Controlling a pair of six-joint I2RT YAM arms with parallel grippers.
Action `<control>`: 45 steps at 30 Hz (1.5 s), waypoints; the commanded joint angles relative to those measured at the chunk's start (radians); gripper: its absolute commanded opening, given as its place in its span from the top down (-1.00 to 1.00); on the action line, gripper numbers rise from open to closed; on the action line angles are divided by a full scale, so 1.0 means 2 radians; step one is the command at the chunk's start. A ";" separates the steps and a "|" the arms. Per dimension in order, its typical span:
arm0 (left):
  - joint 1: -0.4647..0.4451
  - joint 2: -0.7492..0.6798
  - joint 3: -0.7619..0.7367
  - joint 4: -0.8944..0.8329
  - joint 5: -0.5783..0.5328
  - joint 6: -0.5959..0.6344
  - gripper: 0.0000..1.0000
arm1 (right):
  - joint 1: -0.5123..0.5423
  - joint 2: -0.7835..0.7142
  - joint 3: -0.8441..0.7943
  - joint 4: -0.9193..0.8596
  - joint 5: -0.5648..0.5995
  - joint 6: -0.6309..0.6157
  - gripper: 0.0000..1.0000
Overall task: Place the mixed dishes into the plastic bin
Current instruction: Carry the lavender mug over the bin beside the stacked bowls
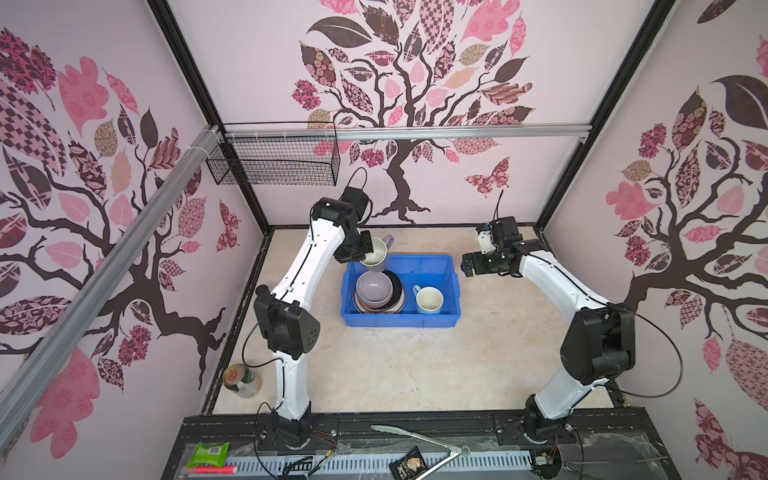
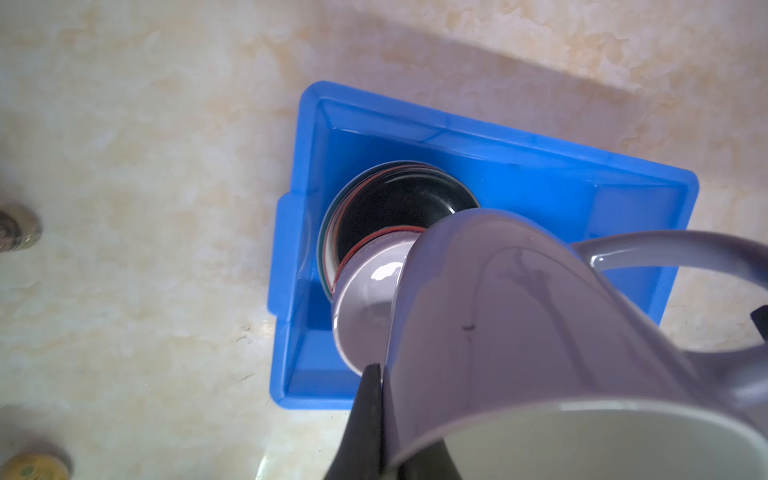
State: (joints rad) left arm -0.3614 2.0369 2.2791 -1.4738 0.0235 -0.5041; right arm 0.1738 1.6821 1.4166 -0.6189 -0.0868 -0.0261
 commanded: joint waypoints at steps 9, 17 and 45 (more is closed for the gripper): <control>-0.061 0.078 0.098 0.071 0.051 -0.005 1.00 | -0.011 -0.022 0.013 -0.021 0.020 0.000 -0.99; -0.078 0.118 0.098 0.106 0.046 0.031 1.00 | -0.012 -0.023 0.012 -0.023 0.029 -0.002 -0.99; -0.083 0.201 0.096 0.125 0.064 0.052 1.00 | -0.014 -0.010 0.013 -0.031 0.046 -0.008 -0.99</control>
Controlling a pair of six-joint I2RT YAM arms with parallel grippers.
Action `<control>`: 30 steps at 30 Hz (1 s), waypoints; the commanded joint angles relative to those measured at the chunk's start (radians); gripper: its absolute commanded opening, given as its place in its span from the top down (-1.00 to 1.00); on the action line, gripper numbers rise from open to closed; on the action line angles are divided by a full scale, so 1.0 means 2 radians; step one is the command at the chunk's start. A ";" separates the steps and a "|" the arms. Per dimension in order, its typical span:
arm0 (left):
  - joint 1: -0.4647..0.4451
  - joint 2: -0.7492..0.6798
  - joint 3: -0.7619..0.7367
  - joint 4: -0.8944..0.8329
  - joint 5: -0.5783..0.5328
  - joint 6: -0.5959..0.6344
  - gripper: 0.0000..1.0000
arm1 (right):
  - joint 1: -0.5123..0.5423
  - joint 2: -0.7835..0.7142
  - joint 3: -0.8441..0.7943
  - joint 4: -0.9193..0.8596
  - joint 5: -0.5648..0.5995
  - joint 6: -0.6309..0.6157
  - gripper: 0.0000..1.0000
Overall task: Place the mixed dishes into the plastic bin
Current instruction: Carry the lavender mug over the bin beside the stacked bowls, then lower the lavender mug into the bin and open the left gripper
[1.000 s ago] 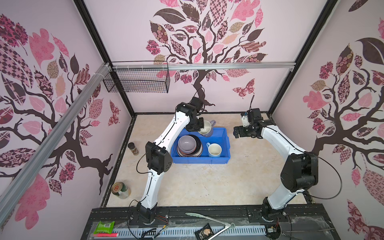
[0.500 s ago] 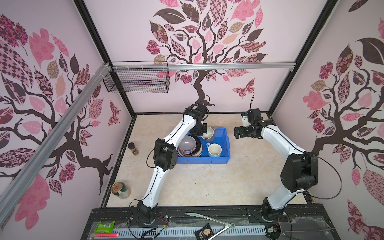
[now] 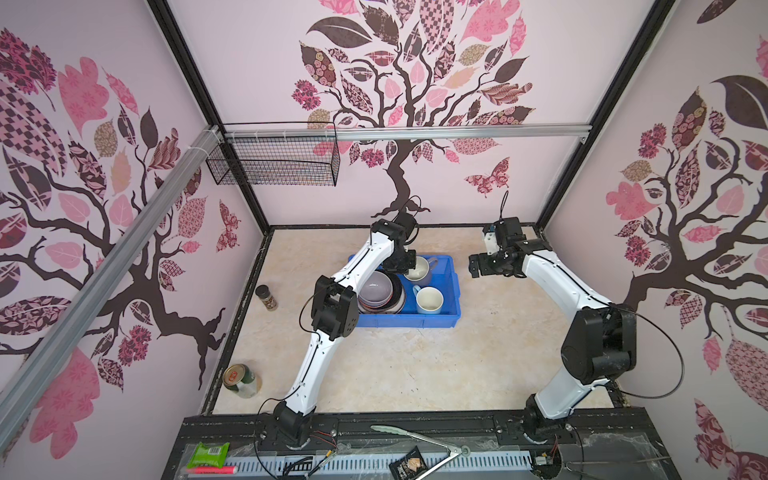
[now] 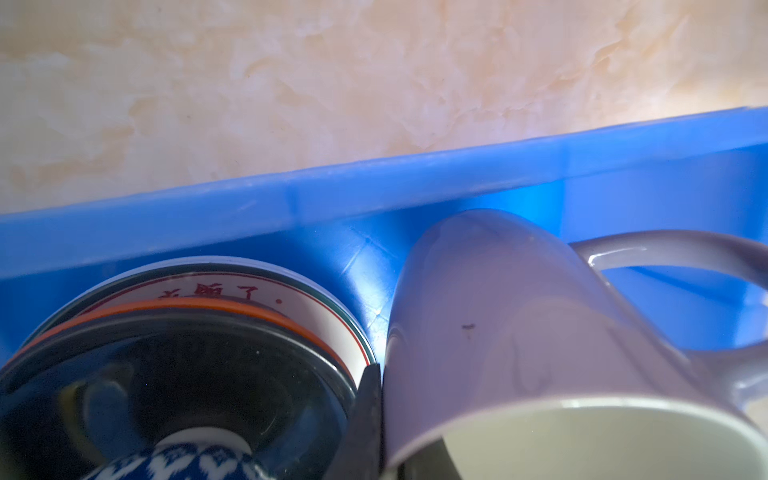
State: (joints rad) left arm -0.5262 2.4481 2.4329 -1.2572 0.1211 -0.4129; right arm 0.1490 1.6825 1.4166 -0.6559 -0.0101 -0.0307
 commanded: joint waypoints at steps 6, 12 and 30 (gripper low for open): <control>-0.001 -0.003 0.015 0.019 0.019 0.006 0.96 | -0.003 -0.007 0.012 -0.013 0.009 -0.005 -0.99; -0.001 0.000 0.011 0.019 0.024 0.002 0.86 | -0.003 -0.004 0.010 -0.013 0.009 -0.006 -0.99; 0.000 0.002 0.006 0.023 0.033 -0.002 0.63 | -0.004 -0.001 0.009 -0.014 0.013 -0.008 -0.99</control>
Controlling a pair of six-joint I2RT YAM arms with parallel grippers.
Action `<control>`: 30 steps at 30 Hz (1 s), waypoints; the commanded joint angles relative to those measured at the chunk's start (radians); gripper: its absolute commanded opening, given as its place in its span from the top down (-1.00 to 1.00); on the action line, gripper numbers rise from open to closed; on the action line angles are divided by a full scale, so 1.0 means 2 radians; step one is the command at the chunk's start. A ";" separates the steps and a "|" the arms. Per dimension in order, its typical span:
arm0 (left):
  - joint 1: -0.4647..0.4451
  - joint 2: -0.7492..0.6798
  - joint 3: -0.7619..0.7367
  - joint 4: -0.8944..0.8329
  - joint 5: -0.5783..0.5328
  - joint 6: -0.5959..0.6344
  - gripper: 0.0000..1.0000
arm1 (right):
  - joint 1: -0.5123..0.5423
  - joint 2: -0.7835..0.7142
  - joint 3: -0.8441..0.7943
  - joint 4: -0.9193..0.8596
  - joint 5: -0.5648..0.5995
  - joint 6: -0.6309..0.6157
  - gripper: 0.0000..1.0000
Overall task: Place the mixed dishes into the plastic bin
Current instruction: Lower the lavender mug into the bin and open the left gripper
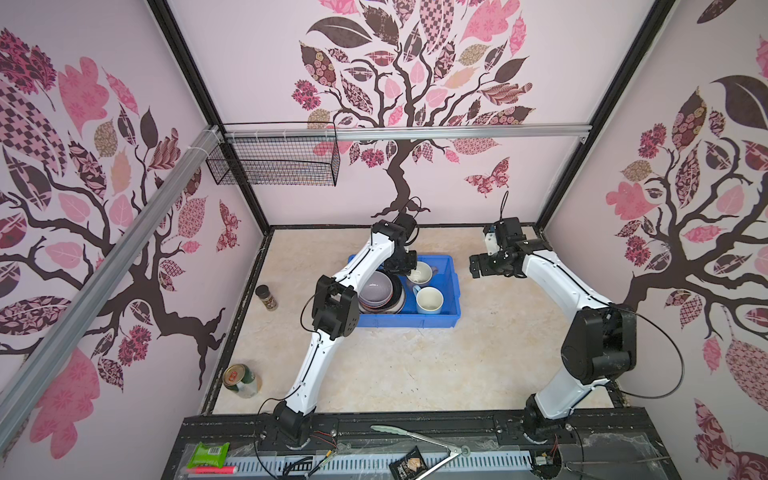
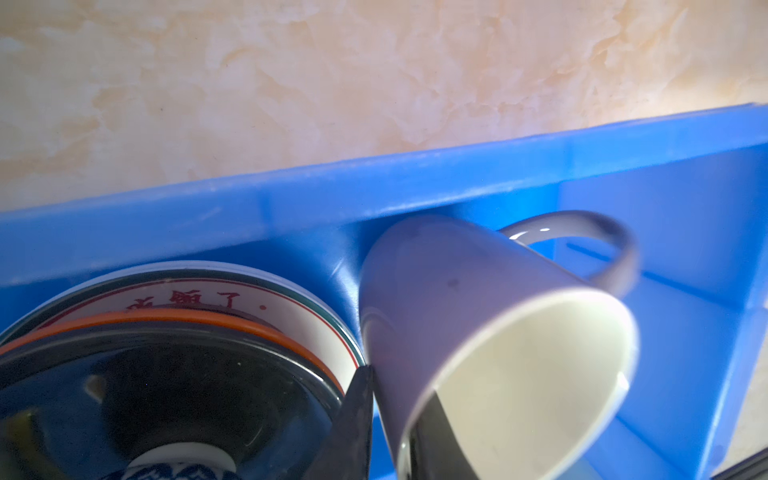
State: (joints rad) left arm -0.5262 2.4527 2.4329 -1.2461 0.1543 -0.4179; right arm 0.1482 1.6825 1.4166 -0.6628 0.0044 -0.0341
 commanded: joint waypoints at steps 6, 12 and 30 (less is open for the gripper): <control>0.000 0.002 0.006 0.017 0.021 0.000 0.61 | -0.003 -0.003 0.010 -0.011 0.008 -0.006 -0.99; 0.001 -0.003 0.007 0.019 0.021 0.003 0.31 | -0.003 -0.002 0.012 -0.011 0.009 -0.007 -0.99; 0.022 -0.045 0.020 0.045 0.028 0.014 -0.96 | -0.003 0.003 0.027 -0.013 0.012 -0.015 -0.99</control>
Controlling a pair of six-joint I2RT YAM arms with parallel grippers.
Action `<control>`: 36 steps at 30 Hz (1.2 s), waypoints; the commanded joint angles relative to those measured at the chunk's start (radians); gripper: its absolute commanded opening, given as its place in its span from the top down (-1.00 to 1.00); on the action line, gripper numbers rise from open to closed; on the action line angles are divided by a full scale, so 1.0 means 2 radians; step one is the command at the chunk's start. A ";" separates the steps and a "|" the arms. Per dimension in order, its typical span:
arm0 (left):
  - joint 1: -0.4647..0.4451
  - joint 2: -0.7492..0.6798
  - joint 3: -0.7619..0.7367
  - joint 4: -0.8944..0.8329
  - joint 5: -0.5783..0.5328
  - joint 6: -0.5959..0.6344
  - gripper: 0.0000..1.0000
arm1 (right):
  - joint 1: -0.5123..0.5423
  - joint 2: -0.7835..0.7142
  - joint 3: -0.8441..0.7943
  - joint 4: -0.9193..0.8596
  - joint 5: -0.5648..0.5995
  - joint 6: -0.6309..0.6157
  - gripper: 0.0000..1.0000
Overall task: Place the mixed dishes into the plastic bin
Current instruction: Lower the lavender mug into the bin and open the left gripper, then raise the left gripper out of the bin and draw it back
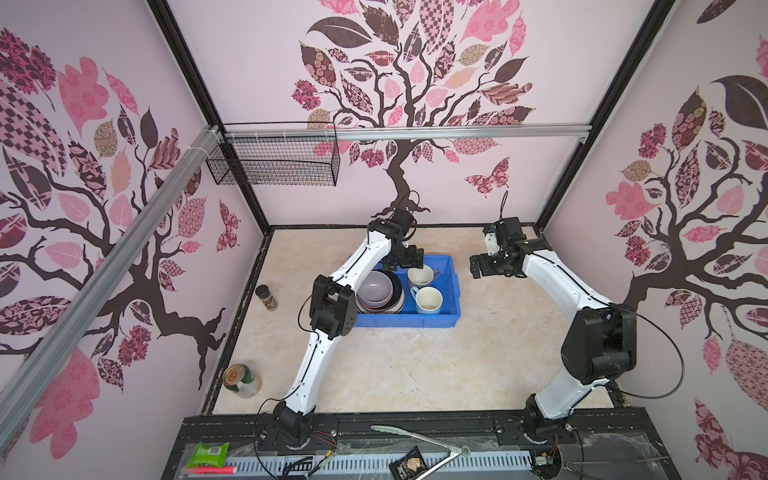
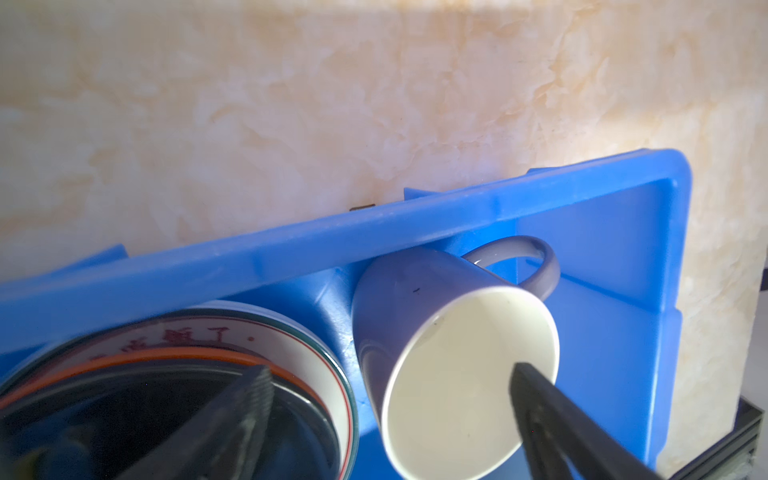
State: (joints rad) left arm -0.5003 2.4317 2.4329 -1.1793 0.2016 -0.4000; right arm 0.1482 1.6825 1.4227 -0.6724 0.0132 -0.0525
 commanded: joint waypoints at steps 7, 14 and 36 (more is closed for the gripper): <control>0.048 -0.110 0.007 0.004 -0.069 0.034 -0.97 | -0.003 0.009 0.033 0.004 0.038 -0.021 -0.99; 0.152 -0.298 -0.238 0.132 -0.162 0.071 -0.97 | -0.005 -0.020 -0.016 0.115 0.092 -0.061 -0.99; 0.135 -0.443 -0.544 0.232 -0.061 0.033 0.22 | -0.011 -0.078 -0.162 0.224 0.022 -0.006 -0.99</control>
State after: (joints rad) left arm -0.1787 1.5105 1.3598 -0.7128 0.0372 -0.3134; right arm 0.1295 1.5326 1.0798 -0.2100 0.0711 -0.0780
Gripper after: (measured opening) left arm 0.447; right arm 0.995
